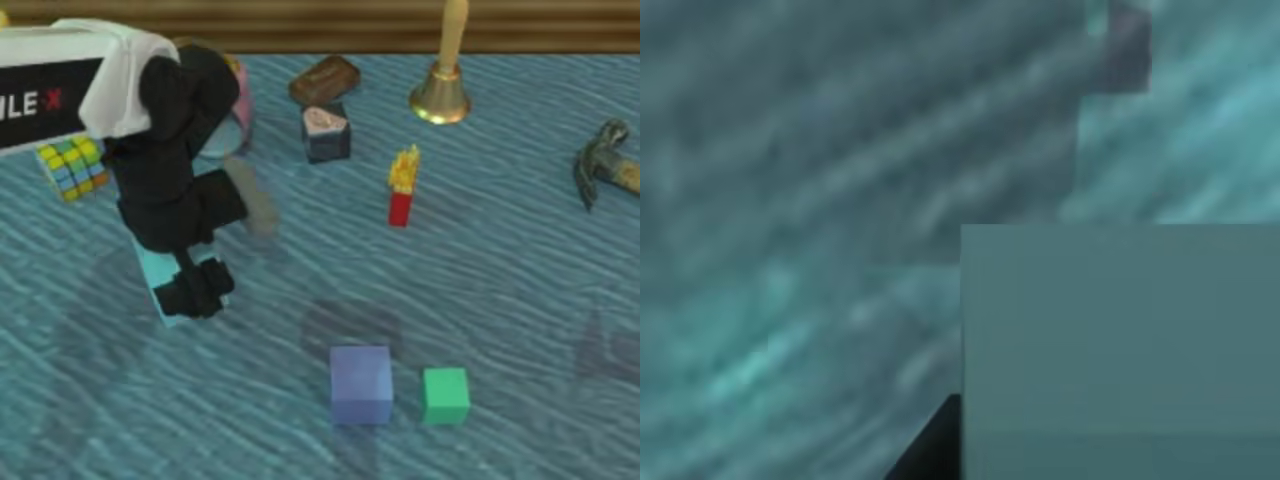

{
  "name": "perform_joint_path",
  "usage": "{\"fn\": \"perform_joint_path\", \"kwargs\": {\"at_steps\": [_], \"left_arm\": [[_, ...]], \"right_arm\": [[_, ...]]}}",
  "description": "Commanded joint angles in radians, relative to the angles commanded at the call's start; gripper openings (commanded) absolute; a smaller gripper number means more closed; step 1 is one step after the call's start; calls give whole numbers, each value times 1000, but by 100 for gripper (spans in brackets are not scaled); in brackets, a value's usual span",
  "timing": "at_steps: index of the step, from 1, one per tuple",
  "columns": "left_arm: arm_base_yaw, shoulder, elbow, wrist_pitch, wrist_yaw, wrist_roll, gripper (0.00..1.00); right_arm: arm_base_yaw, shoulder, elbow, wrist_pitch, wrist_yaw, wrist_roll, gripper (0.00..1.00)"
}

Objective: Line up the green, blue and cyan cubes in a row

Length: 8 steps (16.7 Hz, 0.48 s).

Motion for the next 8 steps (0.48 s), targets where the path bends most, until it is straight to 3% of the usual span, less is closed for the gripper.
{"fn": "perform_joint_path", "kwargs": {"at_steps": [4,8], "left_arm": [[-183,-119,-129,14,1,175,0],[-223,-154,-163,20,0,215,0]], "right_arm": [[0,0,0,0,0,0,100],[0,0,0,0,0,0,100]]}}
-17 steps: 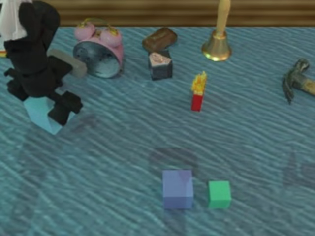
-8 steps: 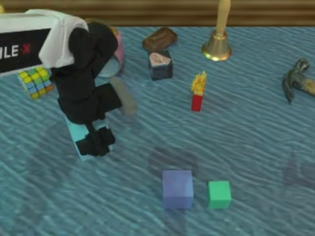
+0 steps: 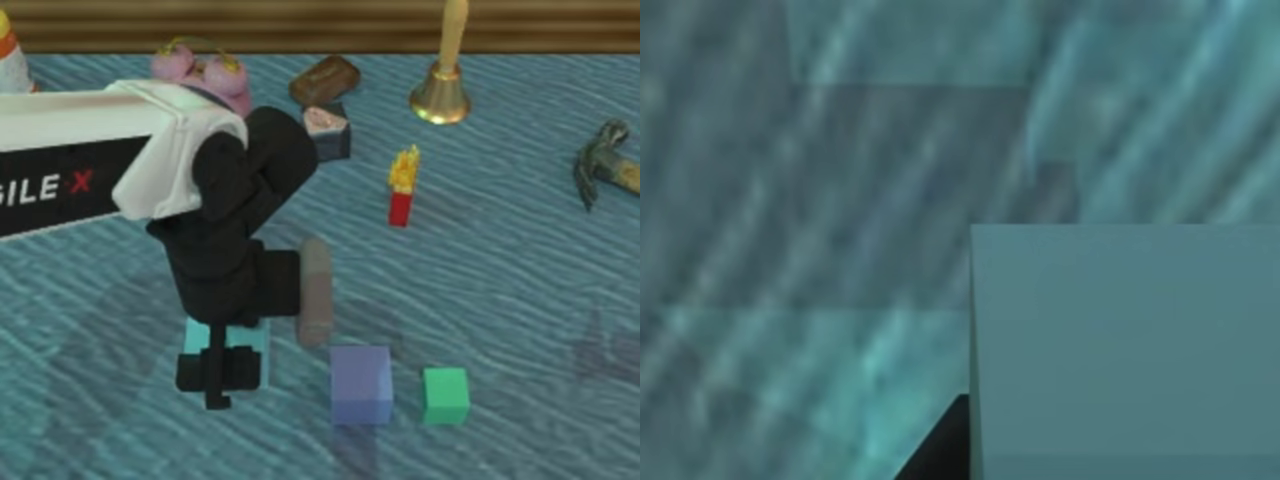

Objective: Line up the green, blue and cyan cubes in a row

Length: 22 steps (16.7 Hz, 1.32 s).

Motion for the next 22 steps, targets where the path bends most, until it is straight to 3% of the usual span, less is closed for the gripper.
{"fn": "perform_joint_path", "kwargs": {"at_steps": [5,12,17,22], "left_arm": [[1,21,-16,35,1,2,0],[-2,122,-136,256,2,1,0],[-2,128,-143,271,1,0,0],[-2,128,-143,271,1,0,38]], "right_arm": [[0,0,0,0,0,0,100],[0,0,0,0,0,0,100],[0,0,0,0,0,0,100],[0,0,0,0,0,0,100]]}}
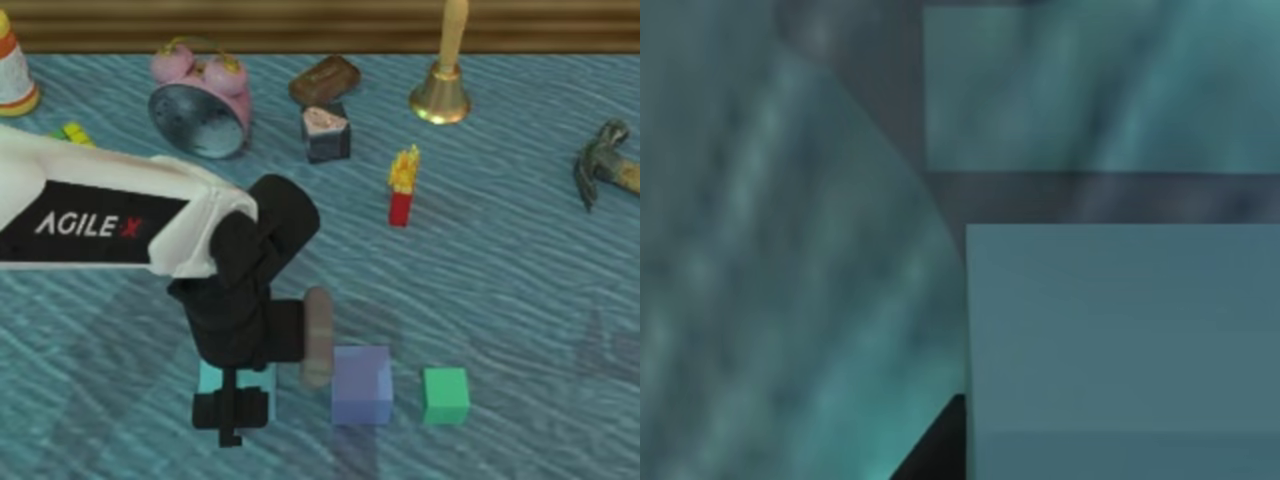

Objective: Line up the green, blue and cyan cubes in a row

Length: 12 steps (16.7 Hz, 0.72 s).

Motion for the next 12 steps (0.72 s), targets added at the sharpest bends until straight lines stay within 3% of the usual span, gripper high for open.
{"fn": "perform_joint_path", "kwargs": {"at_steps": [8,12], "left_arm": [[0,0,0,0,0,0,98],[0,0,0,0,0,0,100]], "right_arm": [[0,0,0,0,0,0,100],[0,0,0,0,0,0,100]]}}
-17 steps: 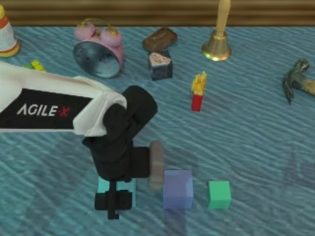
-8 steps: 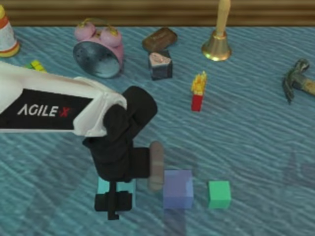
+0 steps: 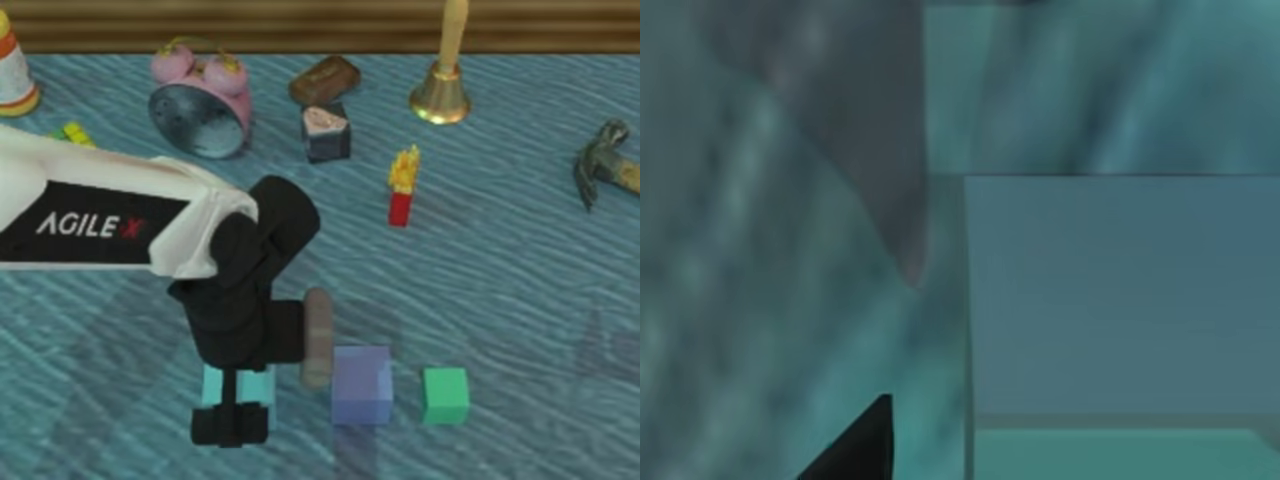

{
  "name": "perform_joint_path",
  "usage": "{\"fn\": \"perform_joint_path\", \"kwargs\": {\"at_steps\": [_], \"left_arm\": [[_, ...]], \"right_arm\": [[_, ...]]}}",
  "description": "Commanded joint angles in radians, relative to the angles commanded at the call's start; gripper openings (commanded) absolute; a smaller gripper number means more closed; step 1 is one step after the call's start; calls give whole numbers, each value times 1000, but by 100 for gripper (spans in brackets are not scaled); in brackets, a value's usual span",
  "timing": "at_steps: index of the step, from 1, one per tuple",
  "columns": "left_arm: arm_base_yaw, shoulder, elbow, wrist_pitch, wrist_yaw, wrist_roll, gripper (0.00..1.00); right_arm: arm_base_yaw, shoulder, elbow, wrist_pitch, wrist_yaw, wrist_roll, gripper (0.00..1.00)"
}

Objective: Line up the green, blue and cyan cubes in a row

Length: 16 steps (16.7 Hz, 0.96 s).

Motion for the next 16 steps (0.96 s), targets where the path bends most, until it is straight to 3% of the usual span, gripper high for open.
{"fn": "perform_joint_path", "kwargs": {"at_steps": [7,16], "left_arm": [[-2,-8,12,-17,1,4,100],[22,-126,146,-272,-1,-1,100]], "right_arm": [[0,0,0,0,0,0,100],[0,0,0,0,0,0,100]]}}
